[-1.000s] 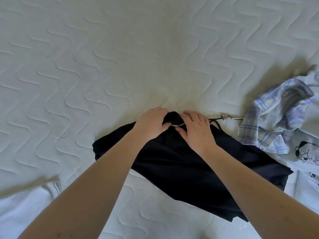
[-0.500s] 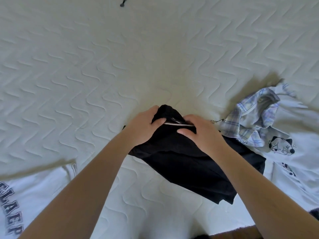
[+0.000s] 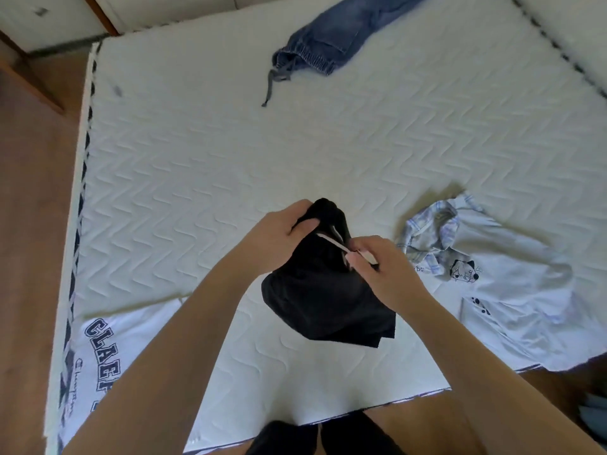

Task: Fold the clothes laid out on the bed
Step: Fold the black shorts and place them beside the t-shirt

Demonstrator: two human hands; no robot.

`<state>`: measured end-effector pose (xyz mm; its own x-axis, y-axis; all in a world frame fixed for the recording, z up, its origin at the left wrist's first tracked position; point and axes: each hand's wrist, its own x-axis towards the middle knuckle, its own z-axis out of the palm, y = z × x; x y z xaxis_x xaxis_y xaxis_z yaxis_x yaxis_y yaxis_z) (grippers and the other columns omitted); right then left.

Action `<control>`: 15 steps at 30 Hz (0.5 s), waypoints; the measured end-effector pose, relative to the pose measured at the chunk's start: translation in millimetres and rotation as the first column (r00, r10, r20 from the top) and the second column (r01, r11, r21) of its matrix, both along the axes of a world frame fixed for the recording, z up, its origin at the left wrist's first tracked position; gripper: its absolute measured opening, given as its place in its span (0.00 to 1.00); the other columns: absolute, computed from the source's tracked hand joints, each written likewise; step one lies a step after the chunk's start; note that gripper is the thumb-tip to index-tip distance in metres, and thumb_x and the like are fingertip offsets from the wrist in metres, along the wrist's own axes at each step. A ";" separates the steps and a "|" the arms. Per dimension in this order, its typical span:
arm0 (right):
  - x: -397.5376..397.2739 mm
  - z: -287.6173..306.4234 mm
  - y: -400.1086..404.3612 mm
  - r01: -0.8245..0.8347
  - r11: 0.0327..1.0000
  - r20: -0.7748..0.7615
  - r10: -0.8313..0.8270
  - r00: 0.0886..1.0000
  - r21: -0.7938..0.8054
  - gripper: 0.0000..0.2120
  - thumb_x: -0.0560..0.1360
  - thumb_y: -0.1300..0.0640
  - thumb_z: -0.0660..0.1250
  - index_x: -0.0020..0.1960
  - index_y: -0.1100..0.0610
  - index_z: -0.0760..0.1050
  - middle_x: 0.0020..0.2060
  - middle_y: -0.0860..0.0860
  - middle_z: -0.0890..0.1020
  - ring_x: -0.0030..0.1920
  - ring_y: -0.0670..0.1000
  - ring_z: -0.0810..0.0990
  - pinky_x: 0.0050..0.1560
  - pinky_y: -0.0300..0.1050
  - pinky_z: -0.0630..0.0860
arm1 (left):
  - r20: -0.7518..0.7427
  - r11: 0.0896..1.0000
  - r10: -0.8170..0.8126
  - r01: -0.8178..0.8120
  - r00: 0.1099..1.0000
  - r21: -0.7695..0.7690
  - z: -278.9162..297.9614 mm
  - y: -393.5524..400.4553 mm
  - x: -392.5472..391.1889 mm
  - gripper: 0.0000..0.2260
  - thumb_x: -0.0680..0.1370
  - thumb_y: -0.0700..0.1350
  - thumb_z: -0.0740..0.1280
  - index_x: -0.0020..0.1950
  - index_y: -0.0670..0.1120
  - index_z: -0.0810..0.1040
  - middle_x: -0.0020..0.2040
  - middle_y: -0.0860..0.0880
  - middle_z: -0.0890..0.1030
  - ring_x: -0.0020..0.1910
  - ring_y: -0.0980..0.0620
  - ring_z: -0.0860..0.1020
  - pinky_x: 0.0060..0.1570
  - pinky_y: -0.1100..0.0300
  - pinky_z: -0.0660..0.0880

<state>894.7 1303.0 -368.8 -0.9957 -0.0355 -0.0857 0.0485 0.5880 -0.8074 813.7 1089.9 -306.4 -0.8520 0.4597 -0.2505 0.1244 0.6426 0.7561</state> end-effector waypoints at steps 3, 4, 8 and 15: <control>-0.2 47.9 5.6 0.084 0.974 0.024 -0.081 0.996 -0.208 0.09 0.82 0.52 0.58 0.54 0.43 0.77 0.51 0.39 0.81 0.55 0.38 0.77 0.56 0.32 0.70 | -0.064 0.993 -0.114 0.114 0.991 -0.007 54.5 0.0 14.9 0.07 0.83 0.52 0.58 0.48 0.64 0.71 0.41 0.63 0.78 0.42 0.65 0.76 0.40 0.75 0.67; -1.7 63.6 6.4 0.062 0.964 0.030 -0.056 0.998 -0.259 0.10 0.82 0.53 0.59 0.55 0.40 0.76 0.52 0.37 0.81 0.56 0.37 0.77 0.56 0.31 0.70 | -0.095 0.989 -0.150 0.149 0.984 -0.011 71.1 0.6 19.5 0.05 0.83 0.51 0.59 0.49 0.62 0.71 0.43 0.63 0.78 0.43 0.66 0.76 0.41 0.75 0.68; -2.6 113.5 3.4 -0.143 0.945 -0.010 0.147 0.989 -0.294 0.14 0.82 0.56 0.62 0.61 0.39 0.73 0.55 0.36 0.81 0.58 0.38 0.78 0.60 0.36 0.71 | -0.222 0.975 -0.220 0.222 0.950 -0.017 124.2 2.0 31.8 0.02 0.82 0.50 0.62 0.53 0.58 0.73 0.43 0.62 0.79 0.44 0.65 0.76 0.42 0.74 0.67; 10.2 160.4 -15.5 -0.075 0.924 -0.206 -0.004 0.979 -0.376 0.08 0.79 0.57 0.65 0.43 0.47 0.77 0.34 0.42 0.80 0.36 0.41 0.77 0.40 0.31 0.72 | -0.363 0.991 -0.041 0.085 0.931 0.104 164.3 -15.8 43.1 0.17 0.75 0.53 0.71 0.52 0.55 0.63 0.42 0.55 0.79 0.38 0.61 0.76 0.41 0.67 0.72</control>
<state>904.9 1287.5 -208.4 -0.9881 -0.0615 0.1407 -0.1513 0.2333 -0.9605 856.8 1074.1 -142.2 -0.8433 0.5228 0.1249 0.4386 0.5350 0.7221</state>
